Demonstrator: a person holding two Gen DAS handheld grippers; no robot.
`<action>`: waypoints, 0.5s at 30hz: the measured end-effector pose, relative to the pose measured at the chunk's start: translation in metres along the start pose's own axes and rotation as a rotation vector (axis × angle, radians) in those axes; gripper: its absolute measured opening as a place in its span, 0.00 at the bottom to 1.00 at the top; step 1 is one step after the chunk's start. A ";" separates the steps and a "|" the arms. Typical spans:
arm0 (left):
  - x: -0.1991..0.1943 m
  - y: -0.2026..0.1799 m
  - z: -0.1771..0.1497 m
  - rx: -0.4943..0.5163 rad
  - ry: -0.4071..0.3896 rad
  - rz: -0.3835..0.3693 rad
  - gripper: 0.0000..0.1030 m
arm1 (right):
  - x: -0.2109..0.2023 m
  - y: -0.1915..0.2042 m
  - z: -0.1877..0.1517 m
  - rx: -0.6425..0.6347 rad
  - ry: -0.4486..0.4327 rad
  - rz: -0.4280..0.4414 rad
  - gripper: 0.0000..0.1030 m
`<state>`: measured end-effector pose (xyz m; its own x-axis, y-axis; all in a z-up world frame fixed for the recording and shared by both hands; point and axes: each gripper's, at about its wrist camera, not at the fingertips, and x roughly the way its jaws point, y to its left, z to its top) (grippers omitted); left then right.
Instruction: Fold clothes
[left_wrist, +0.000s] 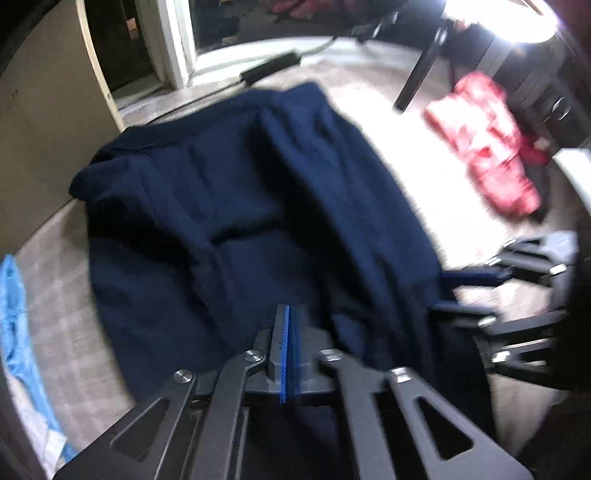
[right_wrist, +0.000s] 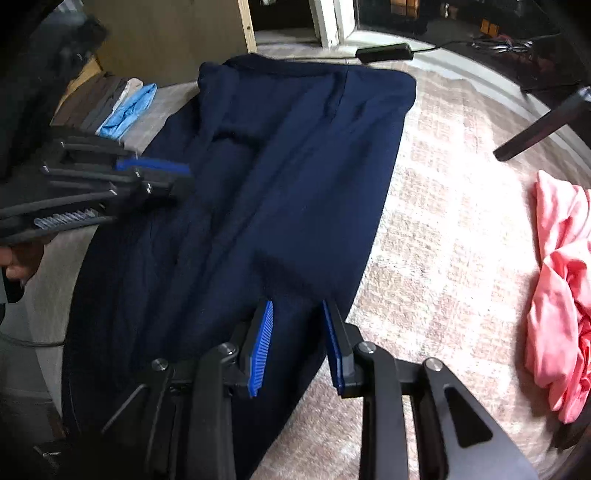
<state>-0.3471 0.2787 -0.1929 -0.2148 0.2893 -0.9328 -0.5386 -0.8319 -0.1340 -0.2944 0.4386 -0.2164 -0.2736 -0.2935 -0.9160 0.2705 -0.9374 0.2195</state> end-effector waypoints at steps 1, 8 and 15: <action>-0.004 -0.001 0.005 0.005 -0.021 -0.008 0.19 | -0.002 -0.005 0.004 0.022 0.005 0.022 0.26; 0.014 -0.021 0.052 0.037 -0.086 -0.132 0.21 | -0.005 -0.054 0.053 0.143 -0.087 0.101 0.27; 0.032 0.010 0.076 -0.015 -0.067 0.083 0.22 | 0.006 -0.069 0.076 0.137 -0.094 0.052 0.29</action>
<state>-0.4212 0.3154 -0.1988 -0.3121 0.2497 -0.9166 -0.5042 -0.8613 -0.0629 -0.3852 0.4869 -0.2113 -0.3488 -0.3529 -0.8682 0.1601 -0.9352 0.3158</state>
